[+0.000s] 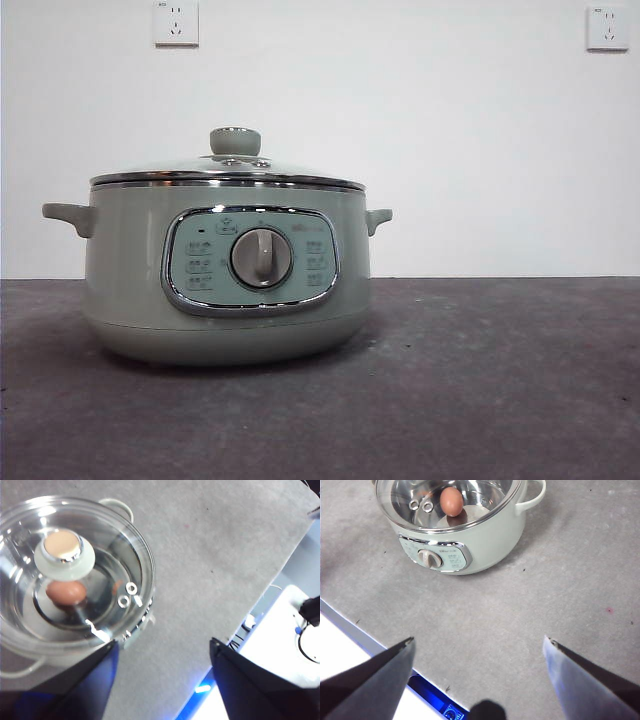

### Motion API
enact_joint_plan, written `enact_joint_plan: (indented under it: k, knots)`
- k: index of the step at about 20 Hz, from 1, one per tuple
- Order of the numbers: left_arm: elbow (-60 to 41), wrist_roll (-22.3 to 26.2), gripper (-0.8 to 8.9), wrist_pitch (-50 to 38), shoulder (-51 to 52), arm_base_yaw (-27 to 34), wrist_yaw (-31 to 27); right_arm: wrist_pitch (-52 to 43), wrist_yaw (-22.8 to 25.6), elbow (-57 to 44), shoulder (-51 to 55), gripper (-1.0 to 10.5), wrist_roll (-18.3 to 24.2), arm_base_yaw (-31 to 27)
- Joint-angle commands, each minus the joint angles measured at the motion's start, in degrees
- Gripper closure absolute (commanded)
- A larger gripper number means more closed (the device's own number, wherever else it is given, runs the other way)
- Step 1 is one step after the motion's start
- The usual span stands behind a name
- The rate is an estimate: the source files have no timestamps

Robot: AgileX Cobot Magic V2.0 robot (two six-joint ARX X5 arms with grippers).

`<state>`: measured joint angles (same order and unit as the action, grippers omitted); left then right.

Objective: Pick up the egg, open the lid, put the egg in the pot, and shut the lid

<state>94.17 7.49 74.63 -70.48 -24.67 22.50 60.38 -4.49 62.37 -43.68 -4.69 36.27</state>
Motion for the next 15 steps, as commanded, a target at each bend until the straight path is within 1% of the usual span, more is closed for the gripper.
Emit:
enact_joint_plan:
  k: [1,2,3,11,15]
  knots:
    - [0.04,0.07,8.11,0.74,0.24,-0.04,0.24,0.09,0.02,-0.55,0.04,7.6,0.35,0.09]
    - [0.04,0.17,8.19,0.72,0.24,-0.07,0.24,0.17,0.02,-0.55,0.04,9.0,0.37,0.09]
    - [0.04,0.28,8.2,0.72,0.24,-0.17,0.26,0.15,0.02,-0.55,0.04,9.6,0.39,0.09]
    - [0.04,0.26,8.18,0.7,0.24,-0.28,0.2,0.0,1.11,-0.55,-0.04,9.5,0.0,0.09]
    - [0.04,0.24,8.17,0.72,0.22,-0.28,0.2,0.0,3.06,-0.55,-0.04,9.5,0.07,0.09]
